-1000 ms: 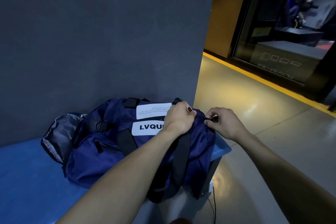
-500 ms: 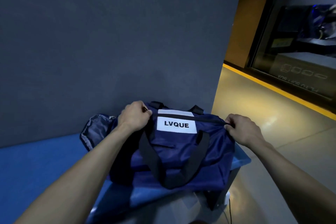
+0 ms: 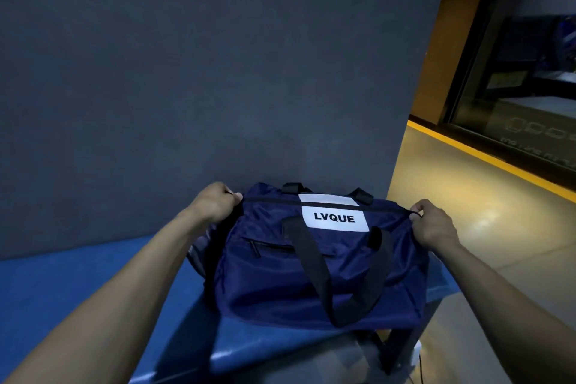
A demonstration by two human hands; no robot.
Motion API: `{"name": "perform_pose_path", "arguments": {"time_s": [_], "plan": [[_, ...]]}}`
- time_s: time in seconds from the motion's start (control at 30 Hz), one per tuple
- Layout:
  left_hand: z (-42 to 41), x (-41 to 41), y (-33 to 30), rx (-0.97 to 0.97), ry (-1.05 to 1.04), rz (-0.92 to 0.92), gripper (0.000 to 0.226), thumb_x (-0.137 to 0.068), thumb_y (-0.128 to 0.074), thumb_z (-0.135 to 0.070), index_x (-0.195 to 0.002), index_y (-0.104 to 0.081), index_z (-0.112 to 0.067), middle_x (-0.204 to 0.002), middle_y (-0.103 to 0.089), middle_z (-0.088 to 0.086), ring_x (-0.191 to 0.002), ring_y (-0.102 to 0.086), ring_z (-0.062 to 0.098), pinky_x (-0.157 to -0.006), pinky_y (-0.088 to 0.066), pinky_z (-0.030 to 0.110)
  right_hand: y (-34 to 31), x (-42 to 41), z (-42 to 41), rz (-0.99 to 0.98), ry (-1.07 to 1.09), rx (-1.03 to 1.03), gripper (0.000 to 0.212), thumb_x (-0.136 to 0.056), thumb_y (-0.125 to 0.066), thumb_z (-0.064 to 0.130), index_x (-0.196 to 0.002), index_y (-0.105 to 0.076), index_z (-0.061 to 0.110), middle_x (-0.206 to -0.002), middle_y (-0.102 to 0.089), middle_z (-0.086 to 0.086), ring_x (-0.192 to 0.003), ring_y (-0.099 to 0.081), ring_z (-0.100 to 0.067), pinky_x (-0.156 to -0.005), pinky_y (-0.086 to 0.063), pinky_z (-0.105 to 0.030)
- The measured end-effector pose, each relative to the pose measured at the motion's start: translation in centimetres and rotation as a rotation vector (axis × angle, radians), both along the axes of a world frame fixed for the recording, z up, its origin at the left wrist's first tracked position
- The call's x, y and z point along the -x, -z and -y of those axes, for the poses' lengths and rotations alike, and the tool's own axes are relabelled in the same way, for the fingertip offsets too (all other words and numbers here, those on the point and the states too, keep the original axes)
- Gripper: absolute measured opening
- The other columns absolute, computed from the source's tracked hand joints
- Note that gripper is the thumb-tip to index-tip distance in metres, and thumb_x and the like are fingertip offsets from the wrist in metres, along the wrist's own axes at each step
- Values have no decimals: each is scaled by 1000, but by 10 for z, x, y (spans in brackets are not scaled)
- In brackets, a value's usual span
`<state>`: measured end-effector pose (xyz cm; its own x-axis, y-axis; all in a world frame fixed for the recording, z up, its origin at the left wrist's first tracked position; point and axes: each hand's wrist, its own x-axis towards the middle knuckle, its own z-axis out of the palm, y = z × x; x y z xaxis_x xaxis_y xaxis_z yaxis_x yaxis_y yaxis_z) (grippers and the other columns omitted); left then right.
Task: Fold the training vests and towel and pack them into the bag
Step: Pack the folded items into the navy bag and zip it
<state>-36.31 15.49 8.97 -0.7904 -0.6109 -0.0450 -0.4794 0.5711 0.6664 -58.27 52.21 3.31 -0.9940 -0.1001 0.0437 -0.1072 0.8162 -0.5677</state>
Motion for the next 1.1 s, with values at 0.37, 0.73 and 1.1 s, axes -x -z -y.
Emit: {"name": "perform_pose_path", "arguments": {"time_s": [0.37, 0.73, 1.1], "plan": [[-7, 5, 6, -118, -73, -197, 22, -96, -68, -28, -84, -58, -13, -81, -66, 7, -75, -62, 26, -70, -49, 35, -53, 31, 40, -52, -46, 88, 24, -105, -44, 15, -124, -58, 17, -126, -61, -18, -108, -57, -38, -87, -48, -41], [-13, -41, 20, 251, 202, -207, 33, -98, -62, -38, -127, -49, -27, -122, -63, -10, -110, -62, 19, -94, -47, 37, -45, -103, 143, -221, -903, -153, 65, -96, -21, 70, -158, -20, 51, -171, -3, 14, -158, 2, -13, -126, 1, -48], [15, -103, 75, 282, 232, -7, 19, -92, -65, -34, -111, -65, -34, -107, -71, -9, -106, -64, 20, -87, -52, 36, -19, -145, 195, -433, -890, -121, 36, -104, -44, 48, -88, -66, 24, -92, -66, 8, -93, -60, -18, -87, -45, -39]]}}
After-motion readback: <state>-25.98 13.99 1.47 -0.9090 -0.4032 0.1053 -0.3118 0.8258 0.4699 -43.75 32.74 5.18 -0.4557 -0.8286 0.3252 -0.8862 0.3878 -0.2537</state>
